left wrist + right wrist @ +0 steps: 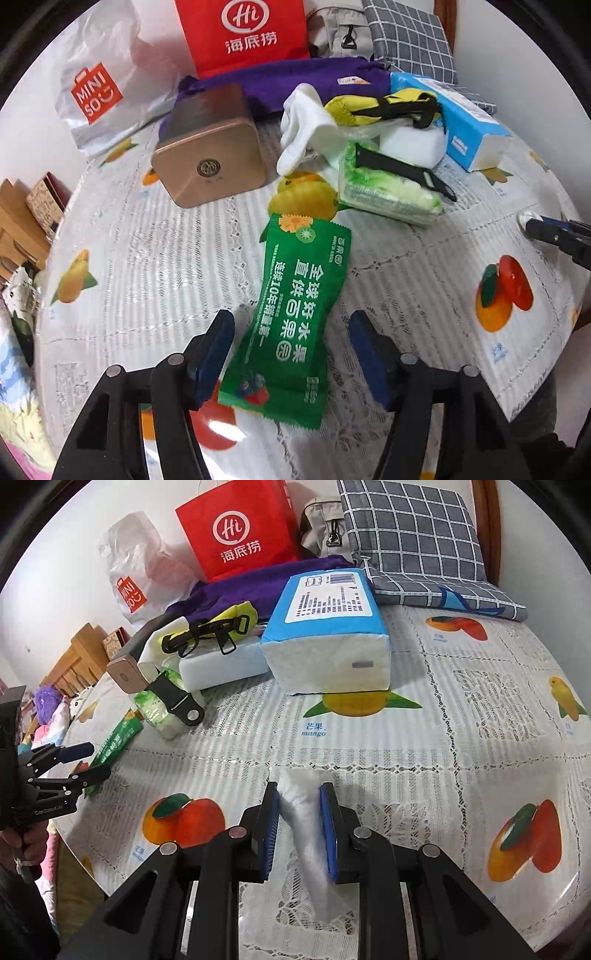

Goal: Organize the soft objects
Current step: 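Carry the white cloth and green pouch toward the purple towel with both grippers, then lower the green pouch and white cloth onto the purple towel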

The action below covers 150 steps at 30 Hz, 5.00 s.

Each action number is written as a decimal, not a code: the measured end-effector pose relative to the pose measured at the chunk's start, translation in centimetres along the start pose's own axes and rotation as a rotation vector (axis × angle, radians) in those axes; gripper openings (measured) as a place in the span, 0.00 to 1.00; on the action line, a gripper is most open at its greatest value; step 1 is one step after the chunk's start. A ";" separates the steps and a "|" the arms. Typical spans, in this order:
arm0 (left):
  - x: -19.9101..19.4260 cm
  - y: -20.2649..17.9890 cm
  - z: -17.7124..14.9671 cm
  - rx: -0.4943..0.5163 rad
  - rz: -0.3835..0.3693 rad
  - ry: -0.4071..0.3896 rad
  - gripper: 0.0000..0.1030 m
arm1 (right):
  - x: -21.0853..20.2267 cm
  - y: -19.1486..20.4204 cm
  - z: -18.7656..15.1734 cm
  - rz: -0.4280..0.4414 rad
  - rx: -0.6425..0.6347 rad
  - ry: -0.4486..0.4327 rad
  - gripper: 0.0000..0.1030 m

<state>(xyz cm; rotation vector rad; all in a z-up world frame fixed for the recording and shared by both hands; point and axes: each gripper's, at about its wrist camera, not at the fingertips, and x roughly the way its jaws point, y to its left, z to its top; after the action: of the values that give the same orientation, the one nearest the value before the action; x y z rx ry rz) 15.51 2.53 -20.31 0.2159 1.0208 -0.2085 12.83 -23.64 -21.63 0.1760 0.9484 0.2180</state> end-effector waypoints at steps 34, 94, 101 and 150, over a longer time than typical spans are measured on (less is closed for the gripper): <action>-5.1 5.9 4.3 -0.188 -0.128 -0.108 0.26 | -4.3 3.8 5.5 -0.013 -0.068 -0.126 0.21; 1.1 11.0 23.9 -0.303 -0.097 -0.128 0.26 | 2.1 3.1 29.1 0.057 -0.050 -0.232 0.22; 2.9 11.2 26.3 -0.322 -0.114 -0.103 0.26 | 3.9 3.4 32.5 0.091 -0.044 -0.232 0.22; 13.2 11.4 26.5 -0.309 -0.123 0.079 0.52 | 15.5 -0.2 32.5 0.025 0.059 -0.042 0.59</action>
<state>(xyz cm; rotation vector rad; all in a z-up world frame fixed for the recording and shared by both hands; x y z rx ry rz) 47.01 5.24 -17.34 -0.1207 1.1312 -0.1516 48.20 -21.55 -15.30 0.2461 0.9117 0.2081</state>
